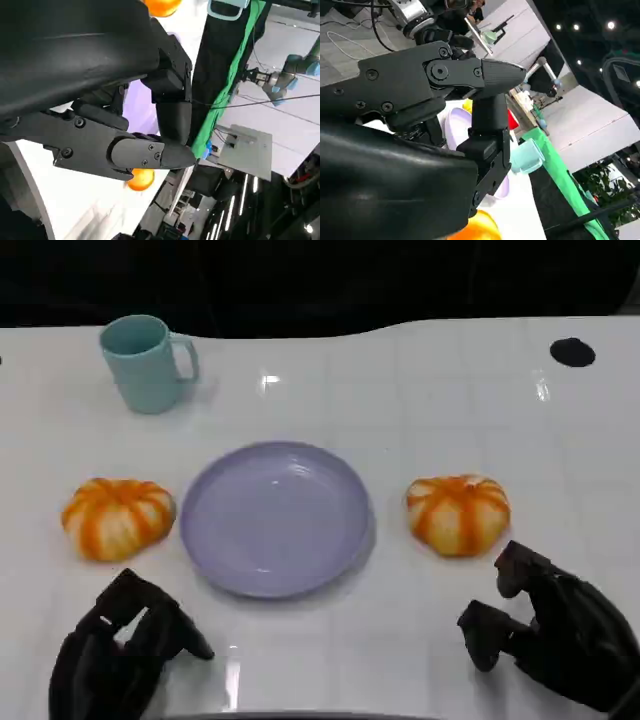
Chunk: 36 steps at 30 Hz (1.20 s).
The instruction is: Grasp the bread from the table and place it into the plate.
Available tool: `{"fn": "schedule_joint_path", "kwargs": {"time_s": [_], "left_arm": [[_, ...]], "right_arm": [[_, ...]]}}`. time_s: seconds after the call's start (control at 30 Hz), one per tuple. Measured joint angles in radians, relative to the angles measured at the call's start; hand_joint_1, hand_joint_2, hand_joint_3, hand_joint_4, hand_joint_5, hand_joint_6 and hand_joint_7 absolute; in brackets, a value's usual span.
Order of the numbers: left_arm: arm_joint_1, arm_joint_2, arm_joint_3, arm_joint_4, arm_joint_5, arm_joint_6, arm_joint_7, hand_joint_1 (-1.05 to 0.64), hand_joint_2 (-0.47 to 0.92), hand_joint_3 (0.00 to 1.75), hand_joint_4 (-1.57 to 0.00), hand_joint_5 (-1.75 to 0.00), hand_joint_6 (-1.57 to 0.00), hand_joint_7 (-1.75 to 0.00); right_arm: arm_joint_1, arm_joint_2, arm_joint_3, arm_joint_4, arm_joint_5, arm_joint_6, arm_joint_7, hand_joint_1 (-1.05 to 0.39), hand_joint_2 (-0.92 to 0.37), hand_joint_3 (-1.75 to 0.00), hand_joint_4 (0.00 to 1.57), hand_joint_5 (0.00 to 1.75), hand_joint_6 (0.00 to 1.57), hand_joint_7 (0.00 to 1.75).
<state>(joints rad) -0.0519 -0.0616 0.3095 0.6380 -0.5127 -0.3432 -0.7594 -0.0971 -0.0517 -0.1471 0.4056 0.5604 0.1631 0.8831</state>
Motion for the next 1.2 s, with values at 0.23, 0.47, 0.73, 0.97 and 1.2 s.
{"fn": "schedule_joint_path", "kwargs": {"time_s": [0.23,0.47,0.73,0.97,1.2], "left_arm": [[0.000,0.000,0.000,-0.002,0.000,0.008,0.000,-0.58,0.92,0.25,-0.63,-1.75,-0.50,-1.53],[0.000,0.000,0.000,-0.002,0.001,0.008,0.000,-0.58,0.92,0.24,-0.63,-1.75,-0.51,-1.53],[0.000,-0.002,-0.002,-0.003,0.003,0.009,0.007,-0.58,0.92,0.25,-0.63,-1.75,-0.50,-1.54],[0.000,-0.002,-0.009,-0.003,0.003,0.008,0.007,-0.60,0.92,0.24,-0.64,-1.75,-0.52,-1.52],[-0.002,-0.003,-0.010,0.003,0.003,-0.006,0.007,-0.61,0.92,0.24,-0.65,-1.75,-0.53,-1.51]], "right_arm": [[0.000,0.000,-0.001,0.001,0.000,0.011,-0.002,-0.55,-0.92,-0.39,0.71,1.75,0.50,1.75],[-0.003,0.000,-0.002,0.005,0.001,0.027,-0.003,-0.54,-0.92,-0.37,0.72,1.75,0.51,1.75],[-0.008,0.000,-0.006,0.012,0.002,0.030,-0.001,-0.55,-0.92,-0.39,0.72,1.75,0.50,1.75],[-0.008,-0.014,-0.002,0.003,-0.011,-0.016,0.010,-0.56,-0.92,-0.39,0.56,1.75,0.35,1.68],[-0.026,-0.022,0.000,0.007,-0.124,-0.276,0.011,-0.52,-0.92,-0.35,0.38,1.05,0.41,0.48]]}}
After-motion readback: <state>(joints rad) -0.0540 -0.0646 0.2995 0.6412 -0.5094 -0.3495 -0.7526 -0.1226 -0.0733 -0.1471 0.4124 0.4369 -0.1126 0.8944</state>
